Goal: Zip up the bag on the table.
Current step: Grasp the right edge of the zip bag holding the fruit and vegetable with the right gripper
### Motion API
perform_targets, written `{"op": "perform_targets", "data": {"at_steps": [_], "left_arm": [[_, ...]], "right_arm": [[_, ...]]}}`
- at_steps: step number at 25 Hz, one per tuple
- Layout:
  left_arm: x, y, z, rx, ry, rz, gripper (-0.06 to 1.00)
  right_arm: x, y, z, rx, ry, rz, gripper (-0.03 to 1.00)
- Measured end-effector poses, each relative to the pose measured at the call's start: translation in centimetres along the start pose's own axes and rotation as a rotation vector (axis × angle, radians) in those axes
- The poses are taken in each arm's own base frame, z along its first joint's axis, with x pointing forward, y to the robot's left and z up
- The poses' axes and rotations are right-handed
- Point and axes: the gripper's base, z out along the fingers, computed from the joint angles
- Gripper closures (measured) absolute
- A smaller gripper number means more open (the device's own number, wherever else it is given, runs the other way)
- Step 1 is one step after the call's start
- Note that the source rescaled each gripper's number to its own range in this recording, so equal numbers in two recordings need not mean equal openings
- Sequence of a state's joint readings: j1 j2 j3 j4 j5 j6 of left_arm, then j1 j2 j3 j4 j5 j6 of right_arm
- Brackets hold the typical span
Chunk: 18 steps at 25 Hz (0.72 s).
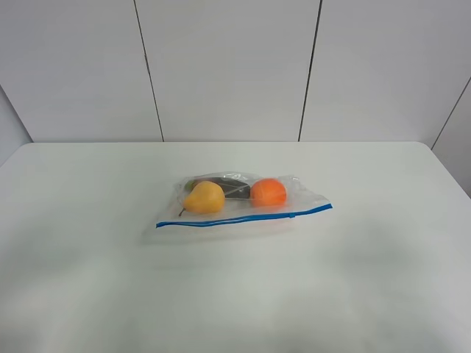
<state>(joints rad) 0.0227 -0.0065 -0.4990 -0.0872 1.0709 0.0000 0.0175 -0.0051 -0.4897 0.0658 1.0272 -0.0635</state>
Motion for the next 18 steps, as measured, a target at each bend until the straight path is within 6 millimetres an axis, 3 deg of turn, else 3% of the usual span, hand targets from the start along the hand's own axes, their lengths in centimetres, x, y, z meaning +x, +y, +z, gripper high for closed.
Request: {"op": "perform_targets", "data": {"at_steps": [9, 13, 18], "left_arm": [[0.0, 0.0, 0.0, 0.0, 0.0, 0.0, -0.06], [0.0, 0.0, 0.0, 0.0, 0.0, 0.0, -0.06], [0.0, 0.0, 0.0, 0.0, 0.0, 0.0, -0.06]], "right_arm": [[-0.6, 0.0, 0.0, 0.0, 0.008, 0.0, 0.01], [-4.6, -0.1, 0.4, -0.003, 0.071, 0.005, 0.01], [-11.5, -0.2, 4.4, -0.047, 0.212, 0.046, 0.01]]}}
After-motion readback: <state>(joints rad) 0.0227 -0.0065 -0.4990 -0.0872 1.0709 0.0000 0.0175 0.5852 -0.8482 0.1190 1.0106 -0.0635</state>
